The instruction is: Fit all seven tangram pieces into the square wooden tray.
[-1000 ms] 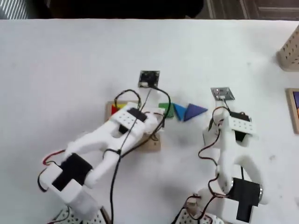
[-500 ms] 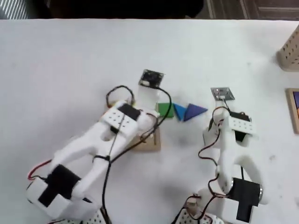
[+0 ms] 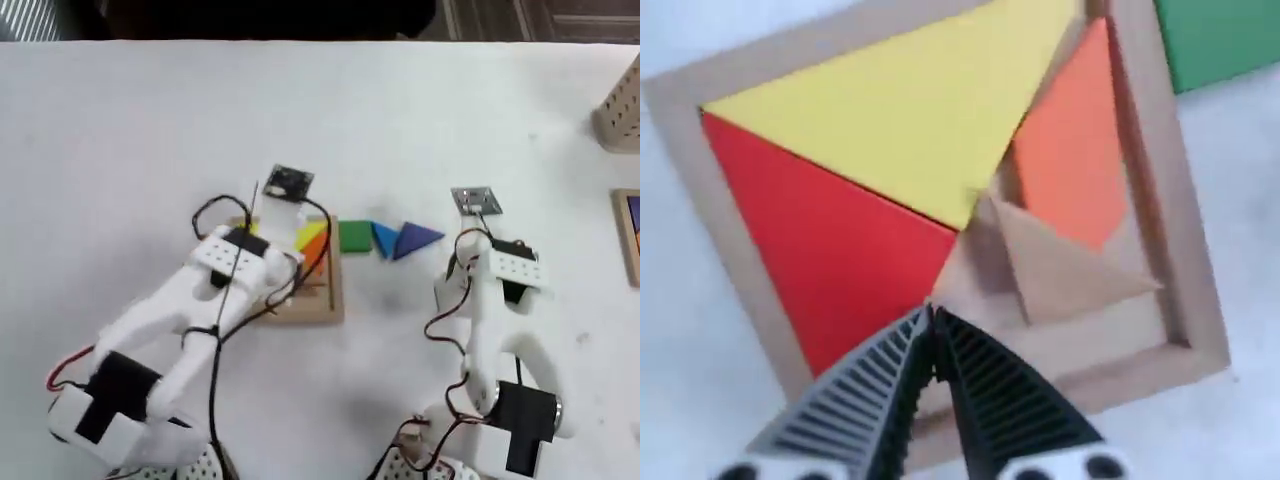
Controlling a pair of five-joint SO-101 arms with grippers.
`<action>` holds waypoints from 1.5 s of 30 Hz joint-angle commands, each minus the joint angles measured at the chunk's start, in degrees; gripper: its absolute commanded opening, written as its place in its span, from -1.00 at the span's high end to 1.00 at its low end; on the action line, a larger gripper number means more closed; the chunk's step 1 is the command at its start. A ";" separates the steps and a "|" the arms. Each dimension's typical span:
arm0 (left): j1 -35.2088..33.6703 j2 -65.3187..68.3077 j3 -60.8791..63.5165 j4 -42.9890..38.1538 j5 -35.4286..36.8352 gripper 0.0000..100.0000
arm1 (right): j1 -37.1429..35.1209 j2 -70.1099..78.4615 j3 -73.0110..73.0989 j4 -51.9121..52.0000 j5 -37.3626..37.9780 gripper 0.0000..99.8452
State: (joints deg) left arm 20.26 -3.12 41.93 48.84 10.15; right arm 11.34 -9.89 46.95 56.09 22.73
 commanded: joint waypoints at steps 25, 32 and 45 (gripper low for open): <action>4.79 -2.68 -0.09 -9.32 8.09 0.96 | -0.04 -2.15 -0.18 -0.48 0.79 0.95; 6.73 -11.65 -4.57 -3.69 8.09 0.96 | -0.13 -1.98 -0.18 -0.57 0.79 0.95; 16.13 0.92 -7.91 -9.67 8.00 0.96 | -0.13 -2.07 -0.18 -0.57 0.88 0.95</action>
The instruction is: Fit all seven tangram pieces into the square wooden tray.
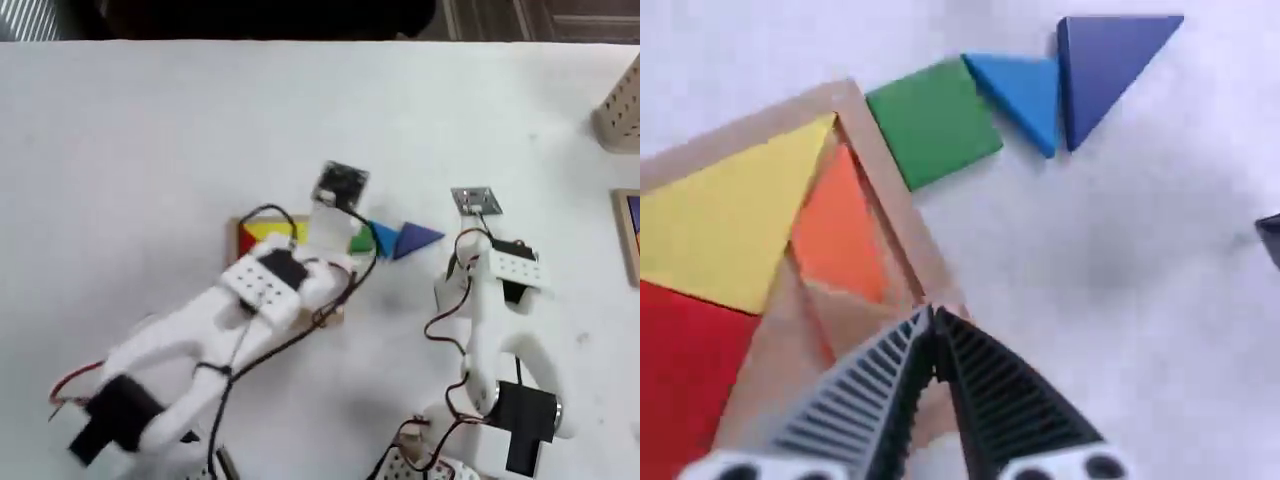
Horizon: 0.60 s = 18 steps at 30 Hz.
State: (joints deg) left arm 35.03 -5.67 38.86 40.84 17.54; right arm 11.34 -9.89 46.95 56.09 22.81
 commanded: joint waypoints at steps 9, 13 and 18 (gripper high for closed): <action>0.75 7.87 -5.89 0.44 0.62 0.96 | -0.13 -1.98 -0.35 -0.66 0.79 0.95; -0.48 7.87 -5.80 5.10 0.62 0.96 | -0.13 -1.98 -0.35 -0.66 0.79 0.95; -5.49 7.87 -5.71 9.32 -2.55 0.96 | -0.13 -1.98 -0.35 -0.66 0.79 0.95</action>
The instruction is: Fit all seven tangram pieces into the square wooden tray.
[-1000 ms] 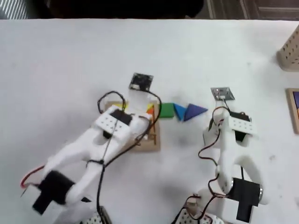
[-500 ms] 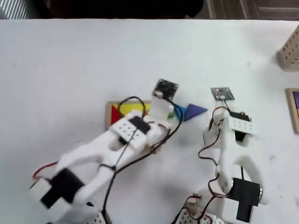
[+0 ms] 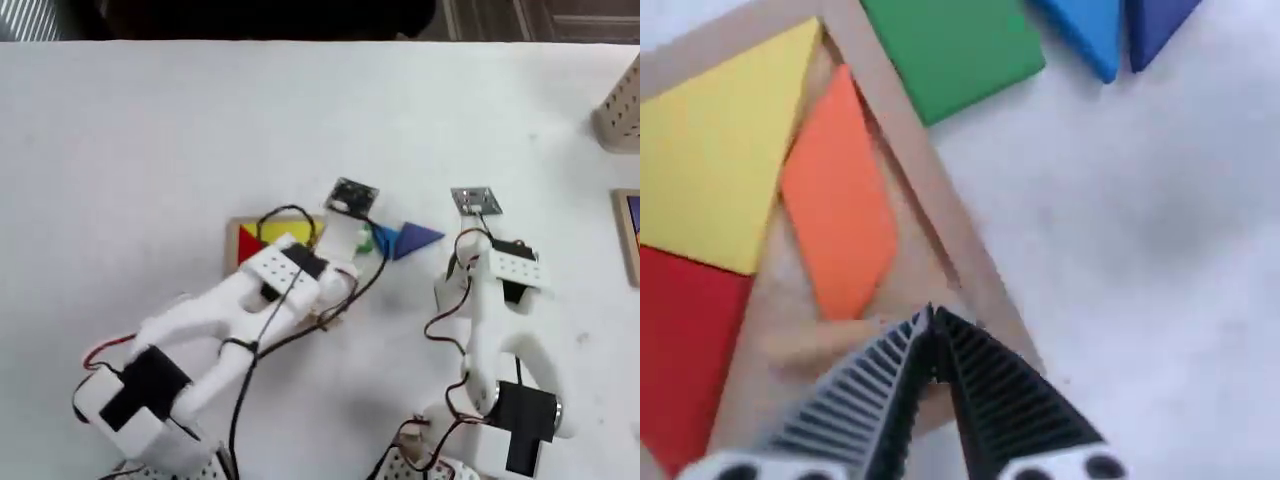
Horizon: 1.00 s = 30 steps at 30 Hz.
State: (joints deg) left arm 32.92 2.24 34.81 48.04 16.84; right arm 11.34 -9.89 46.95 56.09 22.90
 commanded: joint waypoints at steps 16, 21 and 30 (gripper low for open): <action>-9.01 -21.41 8.62 3.52 -5.80 0.96 | -0.13 -1.98 -0.35 -0.66 0.70 0.95; -10.07 -19.74 8.88 1.93 -5.89 0.96 | -0.13 -2.07 -0.35 -0.57 0.70 0.95; -11.47 -7.16 4.04 -1.14 -5.98 0.96 | -0.04 -2.24 -0.18 -0.48 0.70 0.95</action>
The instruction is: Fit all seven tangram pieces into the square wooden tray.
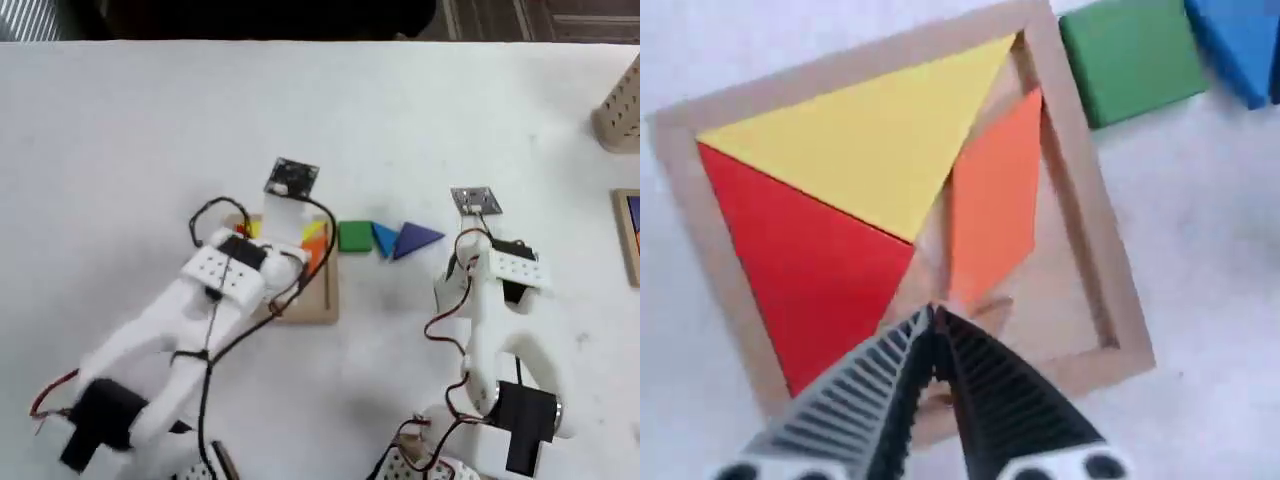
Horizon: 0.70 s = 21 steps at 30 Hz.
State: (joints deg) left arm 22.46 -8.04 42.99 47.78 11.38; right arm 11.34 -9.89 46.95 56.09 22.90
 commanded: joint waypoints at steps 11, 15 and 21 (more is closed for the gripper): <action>-4.88 10.59 -11.43 -1.32 -3.69 0.96 | -0.13 -2.33 -0.18 -0.57 0.70 0.95; -4.26 11.82 -11.43 -2.29 -3.78 0.96 | -0.13 -2.42 -0.18 -0.57 0.70 0.95; -2.68 14.37 -11.34 -4.66 -3.60 0.96 | -0.13 -2.42 -0.18 -0.48 1.85 0.95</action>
State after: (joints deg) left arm 18.59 5.41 33.23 44.79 8.13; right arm 11.34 -9.89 46.95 56.09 23.96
